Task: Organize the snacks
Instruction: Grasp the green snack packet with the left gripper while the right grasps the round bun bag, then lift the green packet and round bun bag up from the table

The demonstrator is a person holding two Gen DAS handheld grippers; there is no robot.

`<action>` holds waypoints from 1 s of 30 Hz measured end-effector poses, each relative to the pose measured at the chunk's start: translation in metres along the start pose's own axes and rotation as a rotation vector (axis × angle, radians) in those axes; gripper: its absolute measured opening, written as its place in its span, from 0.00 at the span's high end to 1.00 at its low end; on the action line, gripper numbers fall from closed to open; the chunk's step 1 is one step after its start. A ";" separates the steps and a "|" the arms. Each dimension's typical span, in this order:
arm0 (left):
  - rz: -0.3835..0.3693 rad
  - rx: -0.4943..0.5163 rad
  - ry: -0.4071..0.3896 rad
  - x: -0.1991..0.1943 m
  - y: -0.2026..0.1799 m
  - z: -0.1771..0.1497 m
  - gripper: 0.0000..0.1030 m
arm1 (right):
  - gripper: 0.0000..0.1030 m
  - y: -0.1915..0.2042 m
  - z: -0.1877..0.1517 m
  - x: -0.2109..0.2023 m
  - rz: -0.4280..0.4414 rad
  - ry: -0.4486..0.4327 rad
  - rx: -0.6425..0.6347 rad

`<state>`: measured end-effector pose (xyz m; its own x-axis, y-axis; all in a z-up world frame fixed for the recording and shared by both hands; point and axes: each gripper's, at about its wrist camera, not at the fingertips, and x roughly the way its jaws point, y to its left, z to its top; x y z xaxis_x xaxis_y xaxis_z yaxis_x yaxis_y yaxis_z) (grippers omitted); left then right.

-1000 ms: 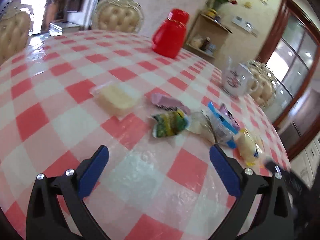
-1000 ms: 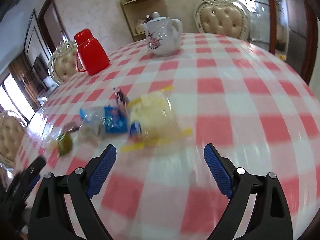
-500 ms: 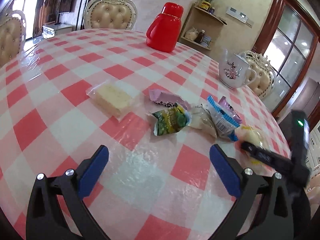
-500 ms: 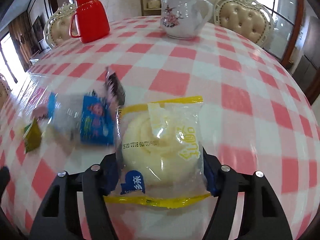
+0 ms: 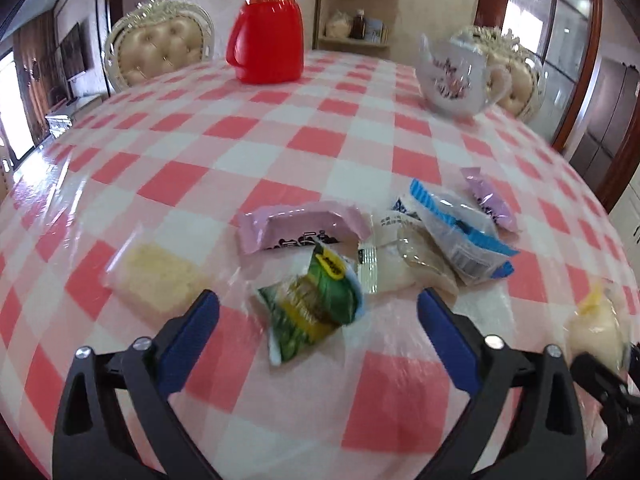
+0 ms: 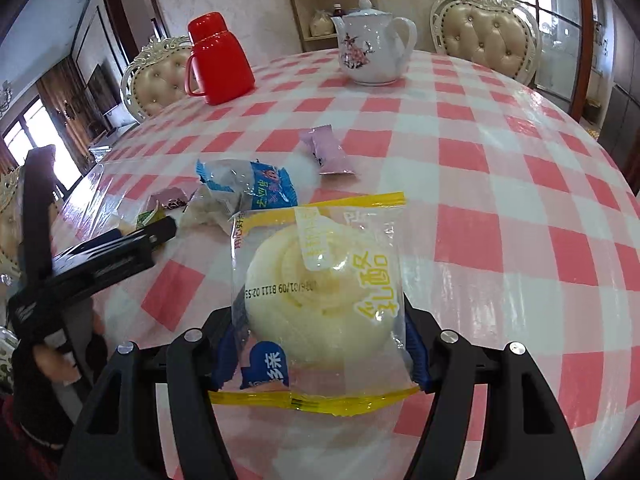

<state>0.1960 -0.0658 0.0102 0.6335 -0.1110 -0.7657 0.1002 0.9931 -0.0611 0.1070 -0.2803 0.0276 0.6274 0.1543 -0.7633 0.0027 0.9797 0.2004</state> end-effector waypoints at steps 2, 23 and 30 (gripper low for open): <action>-0.018 0.011 0.045 0.011 0.000 0.002 0.23 | 0.37 0.002 0.000 0.001 0.004 0.001 -0.013; -0.117 0.004 -0.078 -0.078 0.016 -0.049 0.63 | 0.37 -0.007 -0.005 0.013 -0.007 -0.006 -0.011; -0.140 -0.048 -0.075 -0.094 0.029 -0.073 0.63 | 0.37 -0.006 -0.014 -0.001 0.004 -0.057 0.003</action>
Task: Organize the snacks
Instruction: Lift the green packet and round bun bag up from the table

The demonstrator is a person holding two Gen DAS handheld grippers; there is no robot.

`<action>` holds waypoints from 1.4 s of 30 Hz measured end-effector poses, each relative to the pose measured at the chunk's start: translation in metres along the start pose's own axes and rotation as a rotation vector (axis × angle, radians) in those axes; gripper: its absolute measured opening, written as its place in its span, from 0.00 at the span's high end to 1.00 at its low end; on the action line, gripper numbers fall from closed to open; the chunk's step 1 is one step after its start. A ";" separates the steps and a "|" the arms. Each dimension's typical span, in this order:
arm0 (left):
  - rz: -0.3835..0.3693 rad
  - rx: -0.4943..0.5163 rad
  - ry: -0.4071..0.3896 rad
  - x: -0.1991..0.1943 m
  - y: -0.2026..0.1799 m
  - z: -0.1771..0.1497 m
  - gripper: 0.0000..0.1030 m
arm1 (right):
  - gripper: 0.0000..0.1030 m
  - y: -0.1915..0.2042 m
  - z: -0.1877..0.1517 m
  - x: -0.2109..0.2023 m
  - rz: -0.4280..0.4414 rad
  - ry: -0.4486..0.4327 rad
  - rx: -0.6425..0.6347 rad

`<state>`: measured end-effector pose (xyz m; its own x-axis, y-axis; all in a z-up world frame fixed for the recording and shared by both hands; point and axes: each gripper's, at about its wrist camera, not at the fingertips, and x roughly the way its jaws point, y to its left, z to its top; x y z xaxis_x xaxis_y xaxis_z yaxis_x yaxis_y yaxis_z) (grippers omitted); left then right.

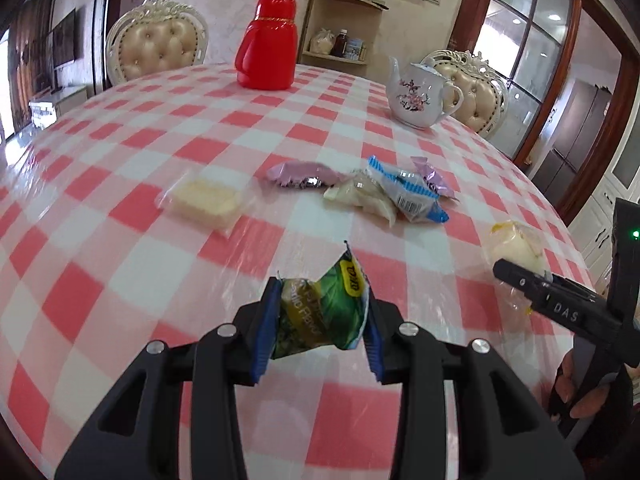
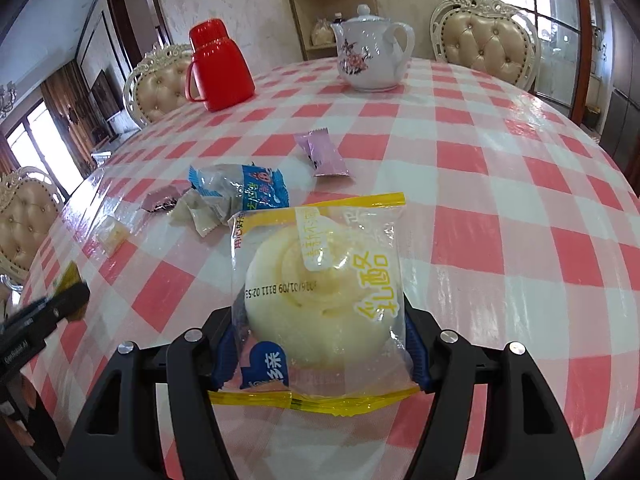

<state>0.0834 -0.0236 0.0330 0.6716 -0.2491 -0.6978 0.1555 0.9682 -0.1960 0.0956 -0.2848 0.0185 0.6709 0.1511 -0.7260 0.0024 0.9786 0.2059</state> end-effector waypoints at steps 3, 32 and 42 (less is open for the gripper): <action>-0.009 -0.009 -0.002 -0.006 0.001 -0.008 0.63 | 0.37 0.008 -0.011 -0.010 -0.002 -0.008 -0.012; -0.022 0.054 -0.052 -0.085 -0.025 -0.087 0.62 | 0.37 0.065 -0.128 -0.114 0.153 -0.004 0.004; 0.042 0.139 -0.059 -0.137 -0.027 -0.124 0.62 | 0.37 0.068 -0.152 -0.142 0.139 -0.009 -0.022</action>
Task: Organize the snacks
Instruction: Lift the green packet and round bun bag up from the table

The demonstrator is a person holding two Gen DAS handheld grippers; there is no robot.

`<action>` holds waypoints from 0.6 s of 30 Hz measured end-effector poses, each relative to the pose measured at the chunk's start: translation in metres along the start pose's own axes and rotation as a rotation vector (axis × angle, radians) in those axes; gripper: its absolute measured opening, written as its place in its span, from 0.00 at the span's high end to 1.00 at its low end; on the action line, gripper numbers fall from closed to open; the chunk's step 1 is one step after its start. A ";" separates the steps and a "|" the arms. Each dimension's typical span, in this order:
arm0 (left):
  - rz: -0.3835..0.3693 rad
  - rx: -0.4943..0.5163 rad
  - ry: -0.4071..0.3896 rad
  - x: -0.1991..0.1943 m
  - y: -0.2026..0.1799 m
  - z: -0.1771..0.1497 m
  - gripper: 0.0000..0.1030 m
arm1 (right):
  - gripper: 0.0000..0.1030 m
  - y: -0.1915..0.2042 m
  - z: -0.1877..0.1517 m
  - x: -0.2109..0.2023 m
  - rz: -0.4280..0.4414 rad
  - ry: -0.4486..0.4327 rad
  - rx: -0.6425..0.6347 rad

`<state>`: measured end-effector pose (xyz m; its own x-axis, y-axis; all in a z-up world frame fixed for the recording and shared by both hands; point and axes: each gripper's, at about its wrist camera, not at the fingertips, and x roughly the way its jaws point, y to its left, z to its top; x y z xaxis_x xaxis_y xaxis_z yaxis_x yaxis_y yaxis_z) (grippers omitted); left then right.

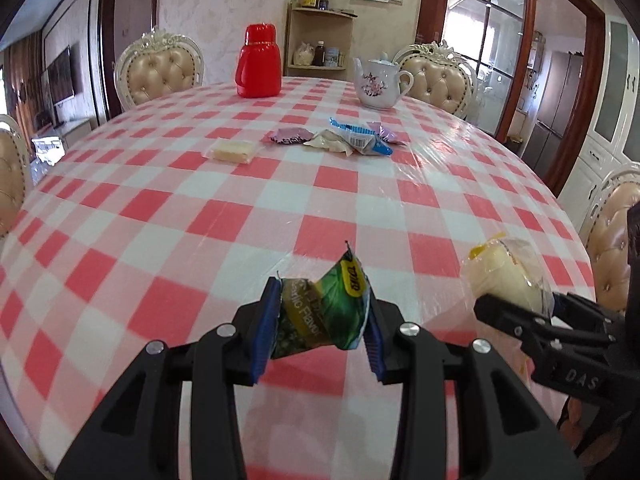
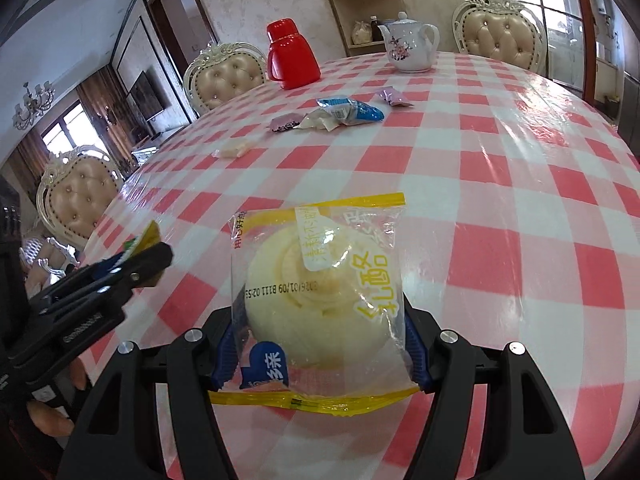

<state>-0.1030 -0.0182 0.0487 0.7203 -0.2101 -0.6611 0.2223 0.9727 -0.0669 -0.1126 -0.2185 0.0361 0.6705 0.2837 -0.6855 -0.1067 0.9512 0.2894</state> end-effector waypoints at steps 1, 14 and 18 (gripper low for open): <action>0.003 0.005 -0.002 -0.005 0.001 -0.002 0.62 | 0.37 0.003 -0.002 -0.003 0.001 -0.002 -0.007; 0.068 0.032 -0.027 -0.072 0.031 -0.043 0.62 | 0.37 0.068 -0.021 -0.029 0.056 -0.013 -0.160; 0.096 0.016 -0.011 -0.081 0.053 -0.056 0.62 | 0.37 0.093 -0.029 -0.025 0.077 0.010 -0.212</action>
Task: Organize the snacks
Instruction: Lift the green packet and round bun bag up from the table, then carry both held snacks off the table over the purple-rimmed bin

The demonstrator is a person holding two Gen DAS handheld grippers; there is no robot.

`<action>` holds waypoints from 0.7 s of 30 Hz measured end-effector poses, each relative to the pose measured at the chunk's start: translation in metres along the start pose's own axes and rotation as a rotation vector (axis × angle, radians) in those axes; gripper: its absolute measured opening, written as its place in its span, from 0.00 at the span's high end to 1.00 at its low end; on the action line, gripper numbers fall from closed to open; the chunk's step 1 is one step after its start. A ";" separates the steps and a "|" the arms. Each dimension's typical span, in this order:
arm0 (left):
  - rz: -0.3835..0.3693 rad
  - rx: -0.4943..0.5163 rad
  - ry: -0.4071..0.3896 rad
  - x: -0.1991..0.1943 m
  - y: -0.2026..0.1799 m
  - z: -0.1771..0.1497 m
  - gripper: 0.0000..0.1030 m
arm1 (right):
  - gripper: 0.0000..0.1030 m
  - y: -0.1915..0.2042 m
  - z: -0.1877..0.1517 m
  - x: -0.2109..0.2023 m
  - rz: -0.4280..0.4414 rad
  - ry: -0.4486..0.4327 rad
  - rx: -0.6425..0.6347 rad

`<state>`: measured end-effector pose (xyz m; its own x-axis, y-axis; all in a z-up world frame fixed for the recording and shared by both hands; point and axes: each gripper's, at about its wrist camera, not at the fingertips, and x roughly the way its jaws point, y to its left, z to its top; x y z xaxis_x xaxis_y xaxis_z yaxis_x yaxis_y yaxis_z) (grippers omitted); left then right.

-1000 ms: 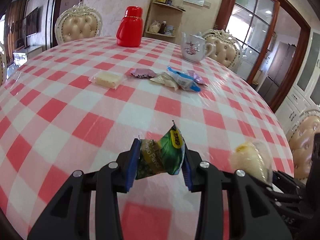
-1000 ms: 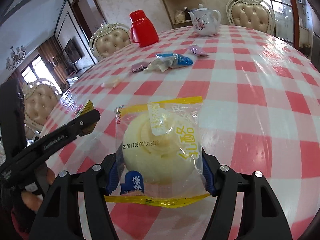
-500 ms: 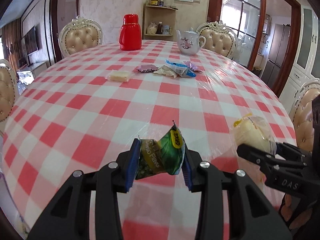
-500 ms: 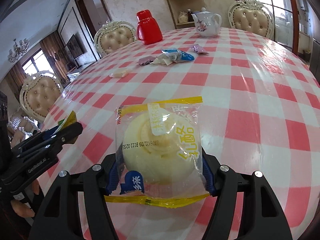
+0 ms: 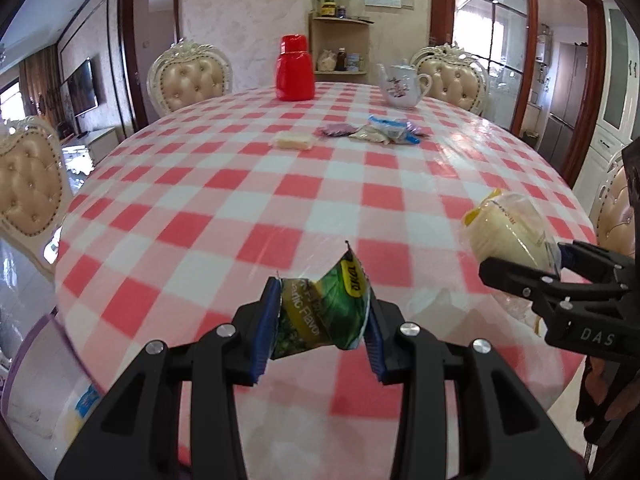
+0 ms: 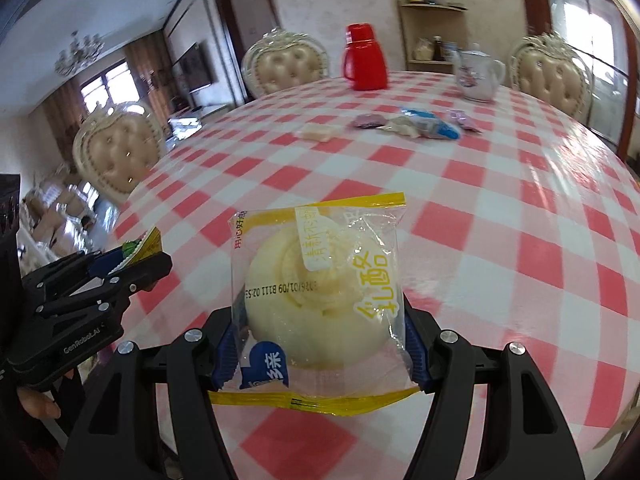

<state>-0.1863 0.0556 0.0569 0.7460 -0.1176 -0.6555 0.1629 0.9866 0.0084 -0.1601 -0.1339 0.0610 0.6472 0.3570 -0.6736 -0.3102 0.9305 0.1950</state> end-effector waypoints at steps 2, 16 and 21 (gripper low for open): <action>0.017 -0.005 0.006 -0.004 0.011 -0.006 0.62 | 0.37 0.014 -0.002 0.004 0.015 0.012 -0.026; 0.172 -0.057 0.047 -0.038 0.097 -0.026 0.62 | 0.37 0.132 -0.008 0.015 0.134 0.052 -0.283; 0.237 -0.082 0.066 -0.050 0.132 -0.032 0.62 | 0.37 0.176 -0.012 0.016 0.180 0.062 -0.390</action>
<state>-0.2229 0.1950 0.0665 0.7128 0.1232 -0.6905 -0.0666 0.9919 0.1082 -0.2124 0.0346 0.0757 0.5195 0.4936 -0.6975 -0.6615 0.7490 0.0373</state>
